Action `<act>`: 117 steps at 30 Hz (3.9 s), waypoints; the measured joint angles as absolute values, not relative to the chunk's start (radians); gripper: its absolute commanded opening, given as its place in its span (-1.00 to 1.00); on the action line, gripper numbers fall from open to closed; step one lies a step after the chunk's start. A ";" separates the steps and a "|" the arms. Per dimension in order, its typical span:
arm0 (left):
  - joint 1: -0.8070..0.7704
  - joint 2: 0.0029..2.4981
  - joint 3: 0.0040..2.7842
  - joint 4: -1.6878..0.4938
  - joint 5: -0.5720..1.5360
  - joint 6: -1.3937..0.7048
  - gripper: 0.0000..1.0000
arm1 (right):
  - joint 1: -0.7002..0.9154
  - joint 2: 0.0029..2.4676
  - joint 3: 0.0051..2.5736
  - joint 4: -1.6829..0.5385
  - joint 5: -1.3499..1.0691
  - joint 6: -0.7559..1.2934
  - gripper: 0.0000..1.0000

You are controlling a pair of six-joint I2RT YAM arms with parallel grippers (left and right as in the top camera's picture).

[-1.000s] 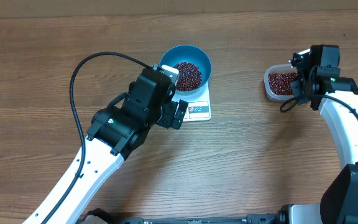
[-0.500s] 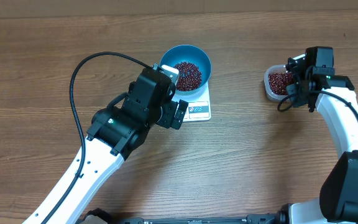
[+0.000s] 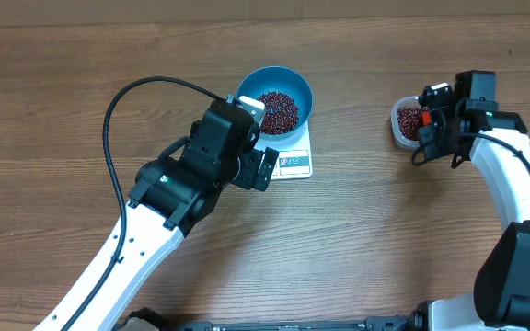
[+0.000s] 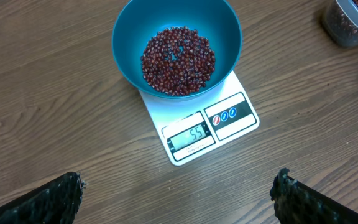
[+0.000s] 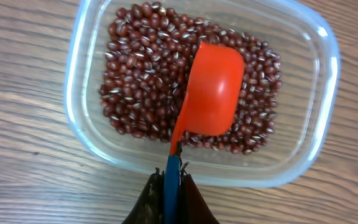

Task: Scoop item into bowl and weigh 150g on scale
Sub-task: 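Dip the red scoop into the beans with the right gripper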

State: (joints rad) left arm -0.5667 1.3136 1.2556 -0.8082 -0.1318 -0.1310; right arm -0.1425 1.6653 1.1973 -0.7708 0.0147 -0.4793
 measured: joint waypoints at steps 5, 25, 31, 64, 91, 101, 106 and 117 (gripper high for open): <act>-0.567 1.314 1.256 -0.808 -0.132 -0.131 0.99 | -0.222 1.677 1.197 -0.771 -0.103 -0.463 -0.92; -0.567 1.314 1.256 -0.808 -0.132 -0.131 0.99 | -0.341 1.717 1.197 -0.776 -0.353 -0.442 -0.92; -0.567 1.314 1.256 -0.808 -0.132 -0.131 0.99 | -0.340 1.730 1.197 -0.778 -0.388 -0.423 -0.92; -0.567 1.314 1.256 -0.808 -0.132 -0.131 0.99 | -0.437 1.789 1.197 -0.793 -0.643 -0.384 -0.92; -0.567 1.314 1.256 -0.808 -0.132 -0.131 0.99 | -0.479 1.792 1.197 -0.738 -0.654 0.008 -0.92; -0.567 1.314 1.256 -0.808 -0.132 -0.131 0.99 | -0.506 1.806 1.197 -0.751 -0.689 0.022 -0.93; -0.567 1.314 1.256 -0.808 -0.132 -0.131 0.99 | -0.511 1.823 1.197 -0.752 -0.717 0.022 -0.93; -0.567 1.314 1.256 -0.808 -0.132 -0.131 0.99 | -0.523 1.873 1.197 -0.750 -0.828 0.023 -0.93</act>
State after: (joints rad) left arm -0.5667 1.3136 1.2556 -0.8082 -0.1318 -0.1310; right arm -0.5228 1.8732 1.1973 -0.7498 -0.8284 0.0227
